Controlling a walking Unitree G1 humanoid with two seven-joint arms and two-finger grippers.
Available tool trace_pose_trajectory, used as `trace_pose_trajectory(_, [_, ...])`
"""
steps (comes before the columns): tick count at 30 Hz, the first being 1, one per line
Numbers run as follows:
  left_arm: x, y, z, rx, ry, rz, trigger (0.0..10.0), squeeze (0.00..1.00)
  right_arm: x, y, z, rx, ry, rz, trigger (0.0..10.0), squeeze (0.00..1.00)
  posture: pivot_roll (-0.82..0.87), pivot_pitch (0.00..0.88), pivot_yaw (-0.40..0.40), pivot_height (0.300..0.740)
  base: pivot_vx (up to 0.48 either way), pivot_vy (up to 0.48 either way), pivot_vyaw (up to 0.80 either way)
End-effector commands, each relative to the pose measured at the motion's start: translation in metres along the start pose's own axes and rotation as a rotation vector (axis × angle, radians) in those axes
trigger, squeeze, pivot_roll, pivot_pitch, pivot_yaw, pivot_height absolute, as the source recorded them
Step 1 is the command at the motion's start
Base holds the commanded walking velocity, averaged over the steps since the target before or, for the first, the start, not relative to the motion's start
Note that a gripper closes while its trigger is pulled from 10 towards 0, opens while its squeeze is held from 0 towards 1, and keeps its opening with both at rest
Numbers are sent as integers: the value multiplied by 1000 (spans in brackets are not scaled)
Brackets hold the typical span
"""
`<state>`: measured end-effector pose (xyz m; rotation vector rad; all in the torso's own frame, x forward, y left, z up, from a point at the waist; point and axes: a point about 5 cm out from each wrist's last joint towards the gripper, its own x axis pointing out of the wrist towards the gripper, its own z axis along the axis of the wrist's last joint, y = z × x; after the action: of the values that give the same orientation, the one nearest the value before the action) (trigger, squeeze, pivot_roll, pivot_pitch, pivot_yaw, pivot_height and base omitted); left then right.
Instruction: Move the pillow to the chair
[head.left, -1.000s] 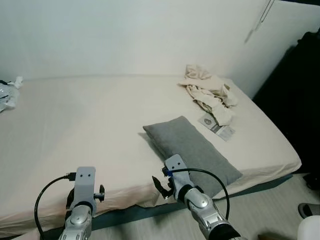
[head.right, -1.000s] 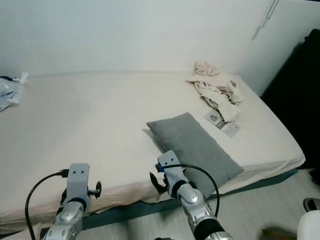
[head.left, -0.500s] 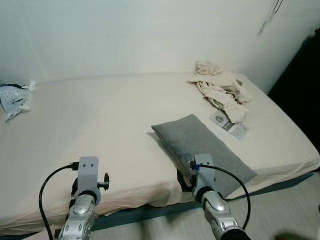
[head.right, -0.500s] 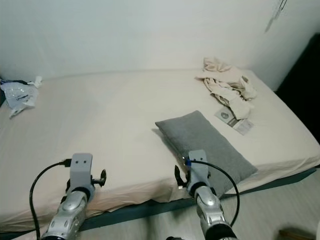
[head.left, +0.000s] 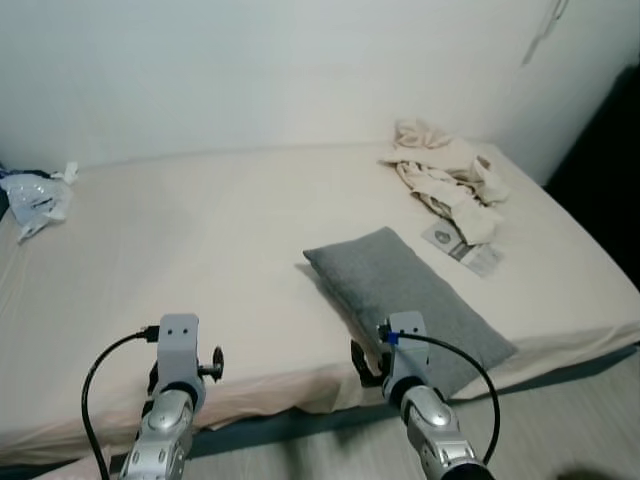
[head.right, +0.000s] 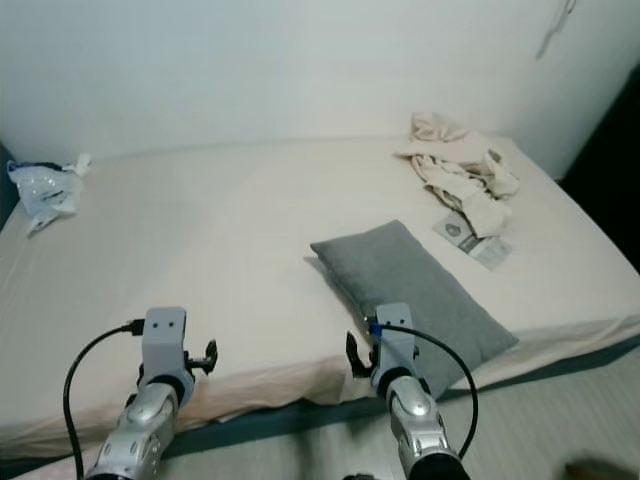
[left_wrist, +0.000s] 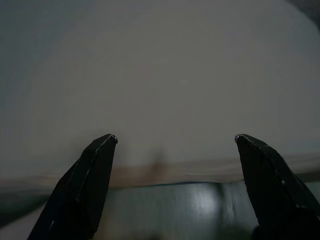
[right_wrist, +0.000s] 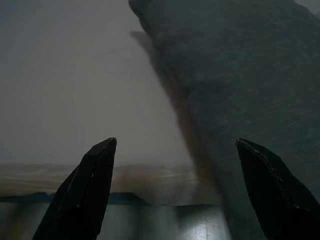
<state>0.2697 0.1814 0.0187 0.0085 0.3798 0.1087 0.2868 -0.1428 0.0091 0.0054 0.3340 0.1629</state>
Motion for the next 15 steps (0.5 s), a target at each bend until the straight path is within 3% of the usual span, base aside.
trace_pose_trajectory(1, [-2, -6, -2, 12, 12, -27, 10000, 0, -2, -6, -2, 7, 13, -16, 10000, 0, -24, 131, -16, 740, 0, -480, 0])
trace_pose_trajectory(9, [-3, -14, 1, 33, -1, -93, 10000, 0, -3, -7, -3, 47, 19, -15, 10000, 0, -23, 134, -17, 740, 0, -480, 0])
trace_pose_trajectory(11, [-4, -19, 6, -39, -18, -132, 10000, 0, -3, -7, -4, 55, 22, -14, 10000, 0, -23, 134, -17, 740, 0, 0, 0])
trace_pose_trajectory(15, [-2, -22, 7, 1, -10, -156, 10000, 0, -4, -7, -4, 68, 21, -18, 10000, 0, -27, 137, -6, 740, 0, 354, 0])
